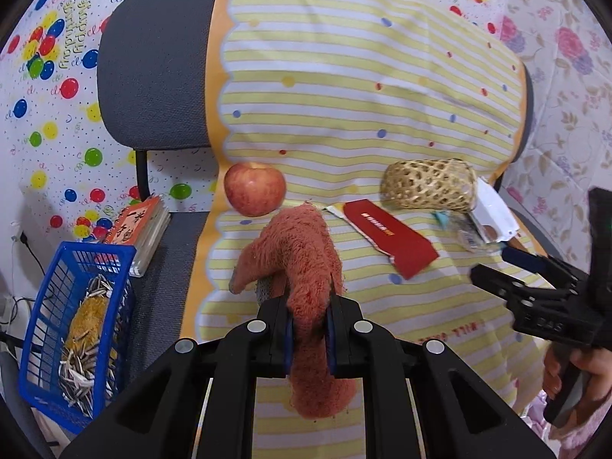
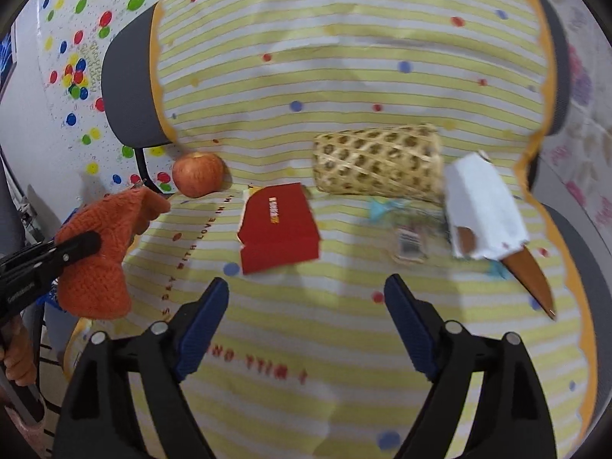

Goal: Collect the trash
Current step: 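Grasp the red box with the right tool while the left tool holds the glove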

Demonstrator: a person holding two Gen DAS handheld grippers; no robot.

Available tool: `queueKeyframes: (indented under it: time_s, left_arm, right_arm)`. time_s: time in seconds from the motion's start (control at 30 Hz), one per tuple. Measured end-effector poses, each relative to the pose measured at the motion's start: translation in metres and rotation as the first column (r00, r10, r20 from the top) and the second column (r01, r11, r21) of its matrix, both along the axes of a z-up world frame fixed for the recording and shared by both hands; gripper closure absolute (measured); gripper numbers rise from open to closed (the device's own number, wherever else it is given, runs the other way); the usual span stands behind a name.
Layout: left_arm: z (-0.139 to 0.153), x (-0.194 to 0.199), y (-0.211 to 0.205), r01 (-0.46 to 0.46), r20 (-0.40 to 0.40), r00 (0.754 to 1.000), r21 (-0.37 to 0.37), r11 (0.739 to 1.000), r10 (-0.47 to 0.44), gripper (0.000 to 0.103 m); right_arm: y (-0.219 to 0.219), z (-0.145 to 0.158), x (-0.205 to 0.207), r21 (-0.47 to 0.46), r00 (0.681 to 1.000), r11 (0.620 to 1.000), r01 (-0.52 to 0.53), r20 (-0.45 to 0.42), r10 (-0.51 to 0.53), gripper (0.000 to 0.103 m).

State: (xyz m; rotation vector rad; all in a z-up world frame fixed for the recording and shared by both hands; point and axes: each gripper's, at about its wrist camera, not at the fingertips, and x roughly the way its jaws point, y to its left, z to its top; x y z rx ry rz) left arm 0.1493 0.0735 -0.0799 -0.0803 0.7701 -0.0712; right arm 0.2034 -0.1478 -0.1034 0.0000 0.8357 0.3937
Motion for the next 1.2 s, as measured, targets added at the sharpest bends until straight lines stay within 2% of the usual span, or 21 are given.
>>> queueKeyframes:
  time_s: [0.2, 0.3, 0.5, 0.53, 0.6, 0.63, 0.77, 0.97, 1.2]
  left_arm:
    - [-0.008, 0.01, 0.009, -0.001, -0.014, 1.0, -0.004, 1.0, 0.001, 0.09]
    - [-0.011, 0.013, 0.011, -0.002, -0.019, 1.0, -0.012, 1.0, 0.002, 0.09]
    - [-0.014, 0.017, 0.011, -0.001, -0.024, 1.0, -0.018, 1.0, 0.001, 0.089]
    - [-0.014, 0.017, 0.011, 0.0, -0.026, 1.0, -0.018, 1.0, 0.0, 0.089]
    - [-0.015, 0.016, 0.009, 0.002, -0.028, 1.0, -0.019, 1.0, -0.003, 0.089]
    - [-0.015, 0.016, 0.009, 0.004, -0.028, 1.0, -0.019, 1.0, -0.004, 0.089]
    - [-0.012, 0.009, 0.006, 0.01, -0.024, 1.0, -0.018, 1.0, -0.011, 0.089]
    - [0.002, -0.012, -0.005, 0.042, 0.005, 0.999, -0.019, 0.999, -0.041, 0.089]
    - [0.015, -0.047, -0.033, 0.115, 0.034, 0.993, -0.033, 0.993, -0.114, 0.089]
  right_arm:
    - [0.029, -0.025, 0.037, 0.005, 0.995, 0.998, -0.056, -0.082, 0.056, 0.017]
    - [0.042, -0.032, 0.05, -0.03, 0.991, 0.996, -0.079, -0.108, 0.075, 0.017]
    - [0.058, -0.039, 0.064, -0.074, 0.988, 0.992, -0.102, -0.12, 0.092, 0.016]
    - [0.06, -0.039, 0.064, -0.086, 0.989, 0.991, -0.103, -0.118, 0.092, 0.017]
    - [0.062, -0.039, 0.063, -0.103, 0.99, 0.989, -0.104, -0.108, 0.093, 0.027]
    - [0.063, -0.039, 0.062, -0.1, 0.989, 0.989, -0.109, -0.107, 0.099, 0.028]
    - [0.059, -0.03, 0.043, -0.099, 0.993, 0.989, -0.106, -0.068, 0.099, 0.028]
    - [0.032, 0.012, -0.008, -0.061, 0.998, 0.996, -0.058, 0.017, 0.059, 0.029]
    - [-0.002, 0.042, -0.064, -0.068, 0.999, 0.998, 0.007, 0.043, -0.004, 0.029]
